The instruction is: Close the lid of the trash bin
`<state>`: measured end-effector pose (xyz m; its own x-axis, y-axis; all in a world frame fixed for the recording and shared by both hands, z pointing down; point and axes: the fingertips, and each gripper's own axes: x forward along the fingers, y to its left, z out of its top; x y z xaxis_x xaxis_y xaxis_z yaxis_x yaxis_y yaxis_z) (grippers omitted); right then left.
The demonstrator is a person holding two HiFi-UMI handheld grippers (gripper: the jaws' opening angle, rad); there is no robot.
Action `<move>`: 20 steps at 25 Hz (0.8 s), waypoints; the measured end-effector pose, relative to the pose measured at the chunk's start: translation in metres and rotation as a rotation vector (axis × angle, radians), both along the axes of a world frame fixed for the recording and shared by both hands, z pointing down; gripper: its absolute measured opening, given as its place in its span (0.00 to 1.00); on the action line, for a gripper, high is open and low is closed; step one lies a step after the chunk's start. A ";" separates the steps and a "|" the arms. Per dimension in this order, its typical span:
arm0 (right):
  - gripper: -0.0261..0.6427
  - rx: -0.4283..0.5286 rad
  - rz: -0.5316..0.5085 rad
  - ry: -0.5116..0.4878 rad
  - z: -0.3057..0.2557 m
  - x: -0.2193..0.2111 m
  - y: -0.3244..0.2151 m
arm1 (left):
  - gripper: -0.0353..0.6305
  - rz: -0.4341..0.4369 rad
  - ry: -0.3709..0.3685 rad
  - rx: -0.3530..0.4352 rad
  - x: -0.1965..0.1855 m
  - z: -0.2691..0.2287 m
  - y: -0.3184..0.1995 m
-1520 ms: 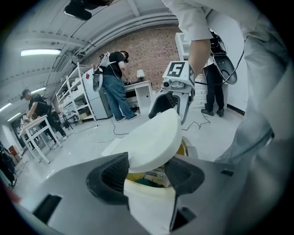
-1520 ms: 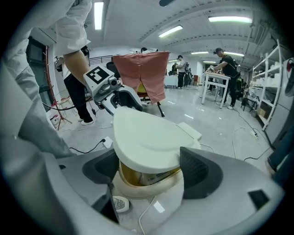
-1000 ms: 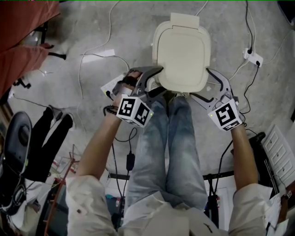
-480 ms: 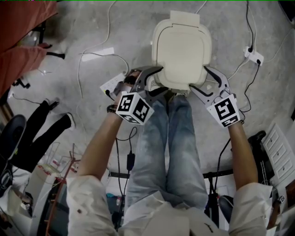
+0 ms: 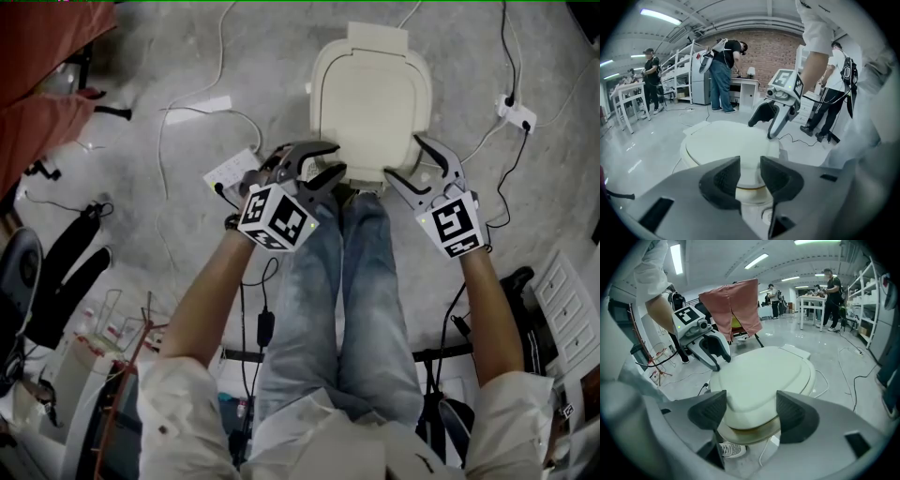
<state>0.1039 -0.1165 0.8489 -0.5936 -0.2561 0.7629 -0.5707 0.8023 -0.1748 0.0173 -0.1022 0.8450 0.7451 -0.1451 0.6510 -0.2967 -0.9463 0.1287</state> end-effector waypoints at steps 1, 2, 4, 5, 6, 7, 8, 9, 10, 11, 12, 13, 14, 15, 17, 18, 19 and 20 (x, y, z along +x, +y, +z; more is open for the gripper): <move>0.55 0.000 0.001 0.004 0.001 0.000 0.000 | 0.27 -0.008 -0.004 0.003 0.001 0.001 -0.001; 0.55 0.000 0.002 0.007 0.002 0.000 -0.001 | 0.27 -0.010 -0.011 0.007 0.001 0.002 -0.002; 0.53 -0.002 0.001 0.013 0.003 0.000 -0.001 | 0.26 -0.010 -0.027 0.011 0.001 0.005 -0.002; 0.52 -0.001 -0.004 0.015 0.004 -0.001 -0.001 | 0.25 -0.010 -0.034 0.014 0.001 0.006 -0.002; 0.50 0.005 -0.009 0.019 0.004 -0.002 -0.001 | 0.24 -0.009 -0.040 0.017 0.001 0.007 -0.002; 0.48 0.015 -0.012 0.023 0.003 -0.003 -0.001 | 0.22 -0.009 -0.046 0.021 0.002 0.008 -0.002; 0.46 0.031 -0.010 0.027 0.002 -0.004 -0.002 | 0.21 -0.009 -0.050 0.024 0.002 0.008 -0.002; 0.40 0.047 -0.007 0.029 0.000 -0.006 -0.003 | 0.20 -0.010 -0.052 0.025 0.003 0.008 -0.001; 0.31 0.061 -0.007 0.031 -0.001 -0.008 -0.003 | 0.20 -0.011 -0.053 0.026 0.003 0.008 -0.001; 0.28 0.069 -0.011 0.034 -0.002 -0.011 -0.002 | 0.19 -0.012 -0.054 0.026 0.003 0.007 0.000; 0.27 0.071 -0.018 0.040 -0.002 -0.013 -0.001 | 0.19 -0.014 -0.054 0.026 0.004 0.006 0.000; 0.25 0.072 -0.025 0.048 -0.001 -0.016 0.000 | 0.17 -0.018 -0.054 0.025 0.004 0.006 0.000; 0.24 0.075 -0.032 0.057 -0.001 -0.017 0.001 | 0.15 -0.024 -0.054 0.025 0.005 0.005 0.000; 0.23 0.079 -0.037 0.066 -0.001 -0.018 0.001 | 0.12 -0.030 -0.053 0.025 0.006 0.004 0.000; 0.22 0.081 -0.034 0.074 0.000 -0.018 0.002 | 0.12 -0.041 -0.047 0.025 0.010 0.003 -0.001; 0.22 0.078 -0.029 0.073 0.001 -0.018 0.003 | 0.12 -0.044 -0.045 0.024 0.011 0.002 -0.001; 0.22 0.076 -0.024 0.071 0.001 -0.018 0.004 | 0.11 -0.047 -0.046 0.022 0.013 0.003 -0.001; 0.21 0.075 -0.023 0.071 0.002 -0.019 0.004 | 0.11 -0.050 -0.048 0.019 0.015 0.004 0.000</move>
<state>0.0849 -0.1120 0.8506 -0.5450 -0.3007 0.7826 -0.5609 0.8246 -0.0738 0.0324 -0.1026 0.8489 0.7046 -0.1940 0.6826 -0.3491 -0.9322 0.0954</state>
